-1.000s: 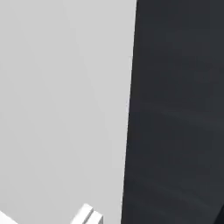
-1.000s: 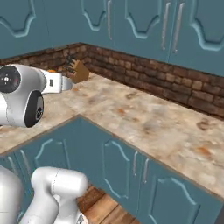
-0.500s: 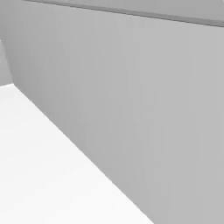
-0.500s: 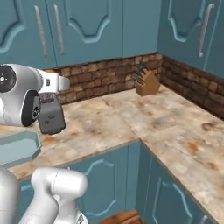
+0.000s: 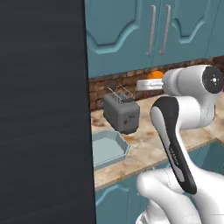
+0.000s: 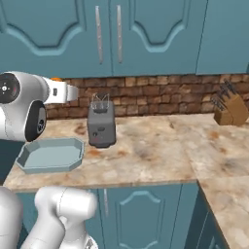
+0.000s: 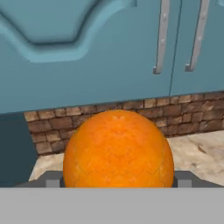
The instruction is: Pick the orange and kiwi from the fridge and place them inside the tupperware on the counter.
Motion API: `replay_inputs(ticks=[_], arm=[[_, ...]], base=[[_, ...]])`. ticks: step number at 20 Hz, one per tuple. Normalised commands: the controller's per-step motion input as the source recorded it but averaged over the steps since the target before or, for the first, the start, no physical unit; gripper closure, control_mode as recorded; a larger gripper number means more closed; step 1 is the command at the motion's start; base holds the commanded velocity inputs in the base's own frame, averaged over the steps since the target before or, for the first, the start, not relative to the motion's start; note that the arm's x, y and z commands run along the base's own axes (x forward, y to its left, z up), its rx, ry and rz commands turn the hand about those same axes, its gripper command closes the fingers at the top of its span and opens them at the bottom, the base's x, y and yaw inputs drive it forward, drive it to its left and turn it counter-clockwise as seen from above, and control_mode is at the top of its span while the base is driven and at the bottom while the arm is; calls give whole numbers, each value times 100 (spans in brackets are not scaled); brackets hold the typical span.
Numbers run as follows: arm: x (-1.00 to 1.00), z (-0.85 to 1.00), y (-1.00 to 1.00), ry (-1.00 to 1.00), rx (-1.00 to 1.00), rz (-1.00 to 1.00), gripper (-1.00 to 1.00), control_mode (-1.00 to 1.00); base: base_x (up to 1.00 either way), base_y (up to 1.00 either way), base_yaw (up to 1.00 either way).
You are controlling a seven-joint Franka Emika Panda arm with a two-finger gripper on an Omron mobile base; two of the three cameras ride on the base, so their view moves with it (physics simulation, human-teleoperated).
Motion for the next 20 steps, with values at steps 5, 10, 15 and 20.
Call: replay_inputs(ticks=[5,10,15,20], arm=[[0,0,0,0,0,0,100,100],[0,0,0,0,0,0,100,100],[0,0,0,0,0,0,100,100],[6,-76,-34,18,-4,8,100,-100]], base=[[20,3,59],[14,0,48],[2,0,36],[0,0,0]])
